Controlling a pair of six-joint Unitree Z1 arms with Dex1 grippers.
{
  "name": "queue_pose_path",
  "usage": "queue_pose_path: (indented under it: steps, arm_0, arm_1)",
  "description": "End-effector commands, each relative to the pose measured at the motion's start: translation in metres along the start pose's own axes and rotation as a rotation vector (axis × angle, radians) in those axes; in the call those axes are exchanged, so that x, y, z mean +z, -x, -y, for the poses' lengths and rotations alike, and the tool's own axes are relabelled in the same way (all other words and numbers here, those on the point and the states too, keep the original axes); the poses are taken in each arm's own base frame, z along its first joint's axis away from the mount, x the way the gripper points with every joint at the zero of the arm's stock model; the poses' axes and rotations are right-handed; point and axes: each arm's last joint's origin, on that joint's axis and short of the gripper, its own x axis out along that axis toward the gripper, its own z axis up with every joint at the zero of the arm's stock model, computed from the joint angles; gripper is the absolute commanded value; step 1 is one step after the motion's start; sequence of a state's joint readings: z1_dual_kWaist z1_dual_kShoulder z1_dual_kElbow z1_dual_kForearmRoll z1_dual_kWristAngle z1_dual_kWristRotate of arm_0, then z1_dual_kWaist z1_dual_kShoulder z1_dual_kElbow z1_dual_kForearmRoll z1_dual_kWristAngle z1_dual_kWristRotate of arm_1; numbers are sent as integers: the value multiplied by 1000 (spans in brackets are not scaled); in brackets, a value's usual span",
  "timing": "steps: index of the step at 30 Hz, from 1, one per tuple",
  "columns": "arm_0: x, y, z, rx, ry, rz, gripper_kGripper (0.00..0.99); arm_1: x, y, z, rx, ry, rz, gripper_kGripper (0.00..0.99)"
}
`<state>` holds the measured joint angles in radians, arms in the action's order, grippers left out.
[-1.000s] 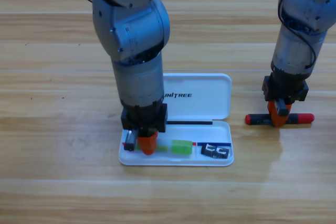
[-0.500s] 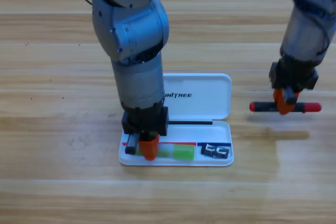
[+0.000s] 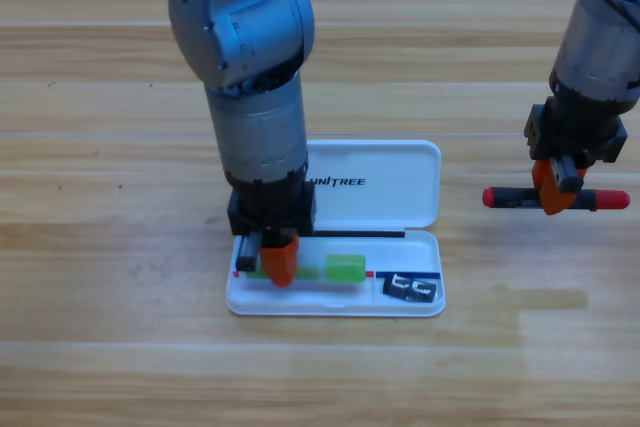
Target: Clean up eraser and pencils
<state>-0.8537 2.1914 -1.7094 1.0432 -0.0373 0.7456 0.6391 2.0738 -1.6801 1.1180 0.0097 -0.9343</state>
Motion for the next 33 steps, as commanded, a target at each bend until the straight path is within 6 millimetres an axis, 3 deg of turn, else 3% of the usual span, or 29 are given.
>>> queue_pose_path:
  steps: [1,13,14,16,17,18,19,29,33]
  arm_0:
    - [-5,-21,-7,-50,31,-40,0]
    - [-4,-34,-8,-74,33,-59,0]
    - [-4,-35,-8,-77,33,-60,141]
    - [-4,-35,-8,-77,34,-60,658]
    - [-4,-35,-8,-77,36,-60,848]
    - [-4,-36,-8,-78,36,-62,946]
    - [-4,-36,-8,-78,38,-62,983]
    - [-5,-34,-7,-76,37,-59,989]
    - [-7,-11,-5,-52,27,-28,990]
  arm_1:
    - [8,11,-16,4,22,13,0]
    - [9,12,-17,1,23,10,0]
    - [9,12,-17,1,23,10,0]
    - [9,13,-17,0,25,11,0]
    - [9,13,-18,-1,25,12,0]
    - [9,13,-18,-1,25,12,0]
    - [10,13,-18,-1,28,12,0]
    - [24,15,-27,-5,46,20,0]
    - [44,14,-35,3,68,21,0]
